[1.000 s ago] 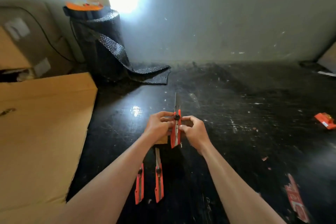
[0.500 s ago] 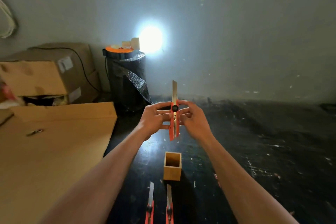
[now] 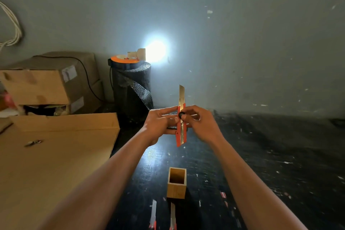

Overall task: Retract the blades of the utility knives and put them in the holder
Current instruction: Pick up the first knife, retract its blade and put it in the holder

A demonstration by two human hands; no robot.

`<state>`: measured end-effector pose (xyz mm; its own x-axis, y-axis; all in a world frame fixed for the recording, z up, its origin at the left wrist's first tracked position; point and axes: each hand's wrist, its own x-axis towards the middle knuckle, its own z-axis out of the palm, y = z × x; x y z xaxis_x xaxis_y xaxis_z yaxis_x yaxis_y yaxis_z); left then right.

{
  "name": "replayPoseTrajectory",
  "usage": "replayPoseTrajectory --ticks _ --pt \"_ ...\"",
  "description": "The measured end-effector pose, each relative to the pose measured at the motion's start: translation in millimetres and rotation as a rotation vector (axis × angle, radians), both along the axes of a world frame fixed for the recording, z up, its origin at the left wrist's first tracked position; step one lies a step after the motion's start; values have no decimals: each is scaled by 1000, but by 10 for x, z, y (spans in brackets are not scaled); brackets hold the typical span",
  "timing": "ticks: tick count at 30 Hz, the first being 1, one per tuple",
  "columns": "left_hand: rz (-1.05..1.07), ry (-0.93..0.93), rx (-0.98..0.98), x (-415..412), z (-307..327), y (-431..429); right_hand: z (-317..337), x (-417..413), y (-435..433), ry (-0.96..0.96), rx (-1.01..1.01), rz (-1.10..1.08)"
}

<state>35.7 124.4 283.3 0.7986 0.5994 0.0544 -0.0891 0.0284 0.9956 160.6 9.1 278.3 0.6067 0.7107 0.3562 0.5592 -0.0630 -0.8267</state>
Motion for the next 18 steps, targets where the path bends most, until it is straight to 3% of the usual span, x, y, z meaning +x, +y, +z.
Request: replayPoseTrajectory --ticks 9,18 --pt "-55 13 -69 2 -47 2 -71 -58 -125 -23 -2 1" --pt "-41 -8 53 44 22 18 18 -55 -166 -90 0 2"
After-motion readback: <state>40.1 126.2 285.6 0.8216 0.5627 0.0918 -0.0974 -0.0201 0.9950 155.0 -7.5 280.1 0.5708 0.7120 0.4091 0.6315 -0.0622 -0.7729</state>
